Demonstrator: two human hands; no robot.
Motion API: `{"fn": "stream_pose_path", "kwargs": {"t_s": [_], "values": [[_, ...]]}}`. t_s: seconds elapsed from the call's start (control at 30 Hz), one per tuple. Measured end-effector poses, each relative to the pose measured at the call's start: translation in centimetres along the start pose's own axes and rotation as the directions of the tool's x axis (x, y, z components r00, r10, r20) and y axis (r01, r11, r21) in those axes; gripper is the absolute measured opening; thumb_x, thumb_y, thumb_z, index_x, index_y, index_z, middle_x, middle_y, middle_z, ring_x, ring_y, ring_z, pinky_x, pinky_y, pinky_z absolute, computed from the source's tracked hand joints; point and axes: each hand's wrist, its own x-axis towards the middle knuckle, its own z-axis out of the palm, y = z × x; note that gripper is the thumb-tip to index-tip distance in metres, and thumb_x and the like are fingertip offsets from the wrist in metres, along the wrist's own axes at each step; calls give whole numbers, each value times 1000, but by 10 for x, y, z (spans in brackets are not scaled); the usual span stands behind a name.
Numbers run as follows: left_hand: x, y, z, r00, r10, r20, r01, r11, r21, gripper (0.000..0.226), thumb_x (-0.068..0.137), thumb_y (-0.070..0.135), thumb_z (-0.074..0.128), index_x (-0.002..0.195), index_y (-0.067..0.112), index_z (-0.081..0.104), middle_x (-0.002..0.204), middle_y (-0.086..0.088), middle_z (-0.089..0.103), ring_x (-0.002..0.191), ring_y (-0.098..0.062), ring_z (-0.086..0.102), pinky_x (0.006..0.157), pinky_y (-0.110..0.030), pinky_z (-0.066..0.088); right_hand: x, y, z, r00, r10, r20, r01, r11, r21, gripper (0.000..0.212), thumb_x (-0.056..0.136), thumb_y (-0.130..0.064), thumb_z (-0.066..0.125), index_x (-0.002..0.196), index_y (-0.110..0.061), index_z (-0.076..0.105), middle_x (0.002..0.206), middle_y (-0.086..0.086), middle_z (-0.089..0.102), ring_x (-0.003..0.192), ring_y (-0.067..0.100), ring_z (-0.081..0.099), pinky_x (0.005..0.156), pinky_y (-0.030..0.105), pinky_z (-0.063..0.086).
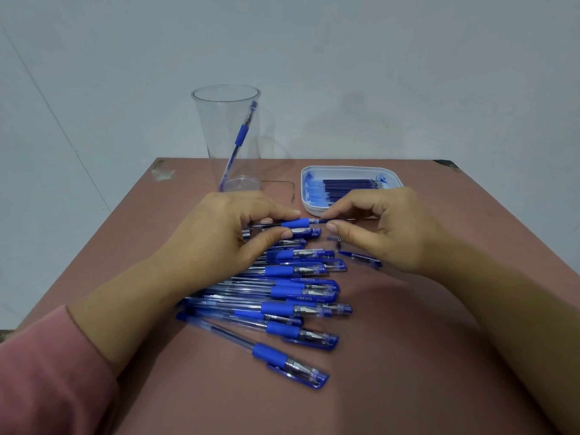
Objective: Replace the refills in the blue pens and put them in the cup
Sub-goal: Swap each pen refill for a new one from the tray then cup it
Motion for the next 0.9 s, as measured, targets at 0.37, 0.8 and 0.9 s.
{"fn": "stream_pose_path", "kwargs": {"t_s": [0.37,0.8,0.9], "values": [[0,1,0,1000,13,17,-13,1000,2,26,87,31,71,113,33,70,86,32,58,82,8,60,73,-12,48,-2,-3,-6,999,-48,18,48,998,-26,21,82,-9,73,93,-27,73,86,-17,70,84,-3,66,79,8,47],[-1,-7,-2,999,-48,-16,48,999,-5,24,87,35,70,110,28,73,86,23,65,78,5,60,71,-9,45,-3,7,-19,999,-46,-26,45,998,-44,24,82,-10,73,95,-29,72,90,-21,69,88,-6,64,79,6,45],[-1,-12,-5,996,-87,-35,87,996,-4,27,88,41,65,111,30,72,85,16,68,74,-5,62,68,-19,49,-4,11,-29,999,-3,-41,2,1000,-28,24,82,-9,72,92,-31,71,87,-23,68,85,-9,63,77,4,43]]}}
